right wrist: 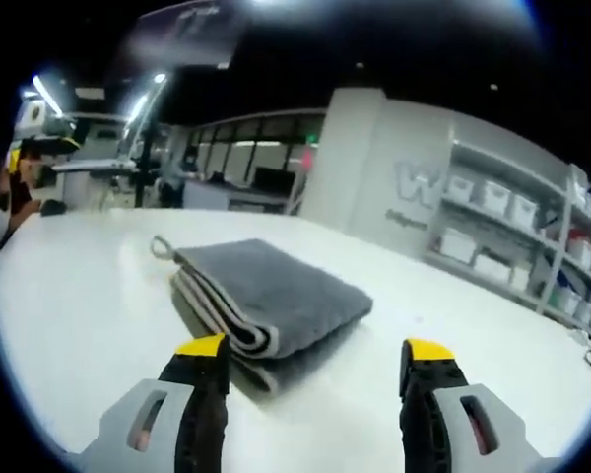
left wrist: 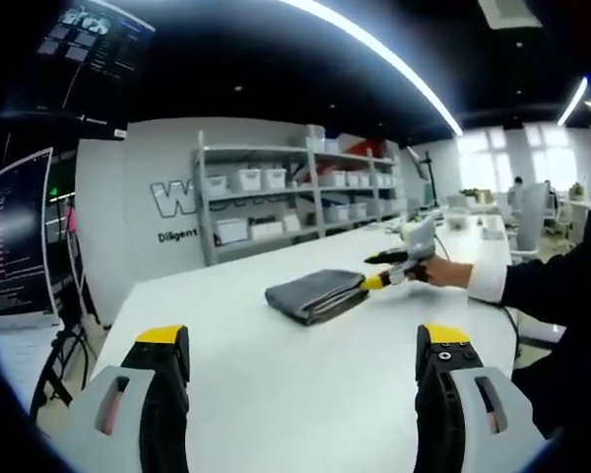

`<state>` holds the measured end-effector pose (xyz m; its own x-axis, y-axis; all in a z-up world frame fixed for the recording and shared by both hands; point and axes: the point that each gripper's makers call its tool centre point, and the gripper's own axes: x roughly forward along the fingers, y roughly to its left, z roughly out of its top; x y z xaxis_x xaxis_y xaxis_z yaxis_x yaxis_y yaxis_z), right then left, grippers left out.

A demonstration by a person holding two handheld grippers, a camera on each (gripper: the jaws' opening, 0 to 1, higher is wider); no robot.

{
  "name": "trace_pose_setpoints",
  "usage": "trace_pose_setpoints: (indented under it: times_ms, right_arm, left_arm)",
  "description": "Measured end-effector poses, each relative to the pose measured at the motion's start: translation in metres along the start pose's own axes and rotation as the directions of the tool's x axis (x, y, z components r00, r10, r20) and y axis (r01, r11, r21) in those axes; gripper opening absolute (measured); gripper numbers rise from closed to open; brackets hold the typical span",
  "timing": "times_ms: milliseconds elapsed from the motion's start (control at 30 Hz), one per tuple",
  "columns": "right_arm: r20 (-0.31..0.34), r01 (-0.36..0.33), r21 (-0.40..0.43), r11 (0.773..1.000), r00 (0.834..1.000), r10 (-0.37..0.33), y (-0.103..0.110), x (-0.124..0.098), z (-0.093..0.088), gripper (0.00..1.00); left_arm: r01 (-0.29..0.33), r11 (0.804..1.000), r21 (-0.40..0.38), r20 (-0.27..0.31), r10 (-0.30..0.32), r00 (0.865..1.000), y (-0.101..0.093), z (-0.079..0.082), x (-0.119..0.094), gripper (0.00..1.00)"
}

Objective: Open the folded towel by lifting each exposed corner and separating the folded layers until the towel lies flat within the target outline without major curled edges

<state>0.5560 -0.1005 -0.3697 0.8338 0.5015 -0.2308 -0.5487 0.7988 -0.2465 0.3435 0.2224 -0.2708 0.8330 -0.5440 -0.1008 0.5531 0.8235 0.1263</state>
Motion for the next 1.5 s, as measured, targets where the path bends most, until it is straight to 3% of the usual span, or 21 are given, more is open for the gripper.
trace_pose_setpoints:
  times_ms: [333, 900, 1100, 1500]
  right_arm:
    - [-0.079, -0.026, -0.078, 0.997, 0.997, 0.020, 0.012, 0.008, -0.017, 0.66]
    - [-0.070, -0.003, -0.079, 0.997, 0.998, -0.002, 0.009, 0.005, -0.017, 0.51]
    - [-0.086, 0.003, -0.096, 0.995, 0.996, -0.011, 0.011, 0.007, -0.021, 0.52]
    - [-0.089, -0.006, -0.106, 0.994, 0.996, -0.004, 0.021, 0.009, -0.023, 0.46]
  left_arm:
    - [-0.013, 1.000, -0.013, 0.007, 0.013, 1.000, 0.007, 0.000, -0.006, 0.94]
    - [-0.017, 1.000, -0.015, 0.000, 0.017, 1.000, 0.007, 0.000, -0.002, 0.93]
    - [-0.027, 0.999, -0.026, 0.014, 0.028, 1.000, 0.011, 0.004, -0.005, 0.93]
    - [-0.036, 0.999, -0.021, 0.009, 0.037, 0.999, 0.012, 0.001, -0.005, 0.92]
